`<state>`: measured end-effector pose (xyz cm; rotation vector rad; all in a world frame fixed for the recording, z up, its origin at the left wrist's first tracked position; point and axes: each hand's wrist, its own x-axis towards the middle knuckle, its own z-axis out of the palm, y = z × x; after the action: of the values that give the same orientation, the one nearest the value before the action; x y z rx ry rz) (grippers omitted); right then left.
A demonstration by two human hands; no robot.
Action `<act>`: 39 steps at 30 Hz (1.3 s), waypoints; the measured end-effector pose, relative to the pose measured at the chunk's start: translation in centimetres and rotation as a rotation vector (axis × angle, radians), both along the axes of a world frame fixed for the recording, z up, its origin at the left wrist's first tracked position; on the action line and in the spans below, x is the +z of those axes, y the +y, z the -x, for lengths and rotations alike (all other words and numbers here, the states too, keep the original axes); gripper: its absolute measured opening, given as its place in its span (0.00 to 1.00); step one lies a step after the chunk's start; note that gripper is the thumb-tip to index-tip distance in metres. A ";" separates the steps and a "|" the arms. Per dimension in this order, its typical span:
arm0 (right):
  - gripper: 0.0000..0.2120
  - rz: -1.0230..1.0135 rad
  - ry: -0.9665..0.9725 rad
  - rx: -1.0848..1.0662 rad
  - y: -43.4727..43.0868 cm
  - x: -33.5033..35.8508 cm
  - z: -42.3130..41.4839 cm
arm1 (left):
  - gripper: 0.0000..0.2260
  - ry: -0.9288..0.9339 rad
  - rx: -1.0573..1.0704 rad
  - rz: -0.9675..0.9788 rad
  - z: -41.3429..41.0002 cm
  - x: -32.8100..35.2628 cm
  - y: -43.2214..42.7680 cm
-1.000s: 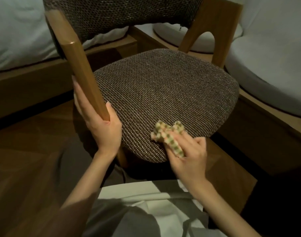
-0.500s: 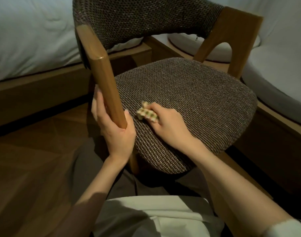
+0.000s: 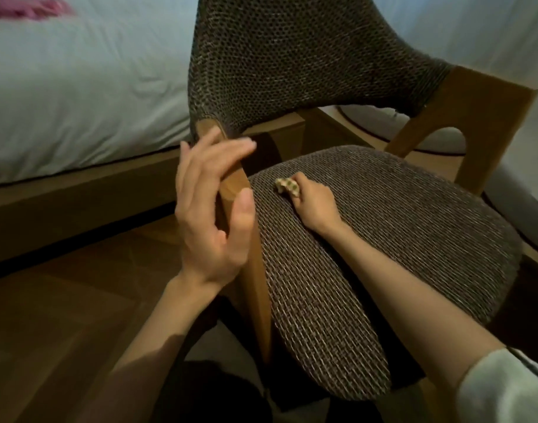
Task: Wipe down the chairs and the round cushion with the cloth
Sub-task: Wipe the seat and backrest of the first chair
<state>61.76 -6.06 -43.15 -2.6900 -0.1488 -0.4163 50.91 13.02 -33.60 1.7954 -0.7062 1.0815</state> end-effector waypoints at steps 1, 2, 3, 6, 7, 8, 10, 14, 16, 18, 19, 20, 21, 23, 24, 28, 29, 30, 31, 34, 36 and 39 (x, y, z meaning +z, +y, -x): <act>0.07 -0.002 0.000 -0.014 0.1 0.0 -0.4 | 0.17 0.007 -0.017 -0.024 -0.5 0.7 0.4; 0.07 -0.003 0.001 -0.026 0.3 0.0 -0.6 | 0.18 0.026 -0.042 -0.046 -1.1 1.3 0.9; 0.06 -0.011 0.001 -0.029 0.3 0.0 -0.7 | 0.19 0.063 -0.069 -0.065 -1.7 1.9 1.3; 0.07 -0.081 0.027 0.048 0.6 0.1 0.3 | 0.19 0.216 -0.123 -0.124 -3.4 3.3 2.8; 0.07 -0.119 0.064 0.096 0.8 0.3 0.8 | 0.18 0.269 -0.139 -0.143 -4.1 3.7 3.2; 0.06 -0.171 0.111 0.146 0.9 0.6 1.2 | 0.16 0.327 -0.158 -0.159 -4.8 4.1 3.6; 0.02 -0.321 0.230 0.228 1.0 1.5 1.9 | 0.13 0.447 -0.187 -0.187 -6.3 4.9 4.2; 0.04 -0.599 0.046 0.122 0.5 4.3 0.8 | 0.09 0.561 -0.144 -0.220 -9.6 6.2 4.1; 0.05 -0.648 -0.152 0.039 0.5 6.4 -0.8 | 0.15 0.598 -0.079 -0.193 -11.3 6.8 3.7; 0.09 -0.664 -0.264 0.044 1.1 8.8 -3.0 | 0.21 0.615 0.061 -0.196 -13.1 7.5 2.9; 0.10 -0.665 -0.302 0.053 1.4 10.1 -4.3 | 0.23 0.620 0.122 -0.201 -14.0 7.8 2.5; 0.10 -0.670 -0.341 0.063 1.6 11.4 -5.6 | 0.25 0.634 0.159 -0.201 -15.0 8.1 2.0; 0.10 -0.675 -0.382 0.063 1.8 12.6 -6.9 | 0.26 0.652 0.178 -0.198 -15.9 8.5 1.5; 0.10 -0.669 -0.451 0.034 2.1 14.7 -9.5 | 0.29 0.683 0.192 -0.168 -17.8 9.0 0.6; 0.10 -0.666 -0.478 0.010 2.2 15.5 -10.7 | 0.29 0.698 0.185 -0.131 -18.7 9.2 0.4; 0.09 -0.733 -0.641 -0.087 2.8 18.4 -14.5 | 0.26 0.688 0.199 -0.103 -20.9 9.5 0.2; 0.09 -0.738 -0.685 -0.088 3.0 19.1 -15.3 | 0.25 0.665 0.224 -0.140 -21.2 9.5 0.2; 0.10 -0.730 -0.709 -0.073 3.2 19.7 -16.1 | 0.25 0.638 0.248 -0.172 -21.4 9.4 0.2; 0.11 -0.705 -0.709 -0.044 3.5 20.2 -16.8 | 0.25 0.616 0.269 -0.195 -21.5 9.3 0.2; 0.17 -0.548 -0.625 0.049 4.2 21.1 -18.7 | 0.25 0.554 0.331 -0.245 -21.3 8.9 0.2; 0.21 -0.520 -0.598 0.091 4.2 20.5 -19.0 | 0.25 0.523 0.355 -0.268 -21.2 8.7 0.2; 0.21 -0.541 -0.577 0.199 4.3 17.4 -17.5 | 0.25 0.513 0.378 -0.280 -21.3 8.6 0.1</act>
<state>79.22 -1.77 -25.79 -1.9471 -0.4000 -0.9976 72.18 13.11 -24.95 2.3903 -0.2142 0.7182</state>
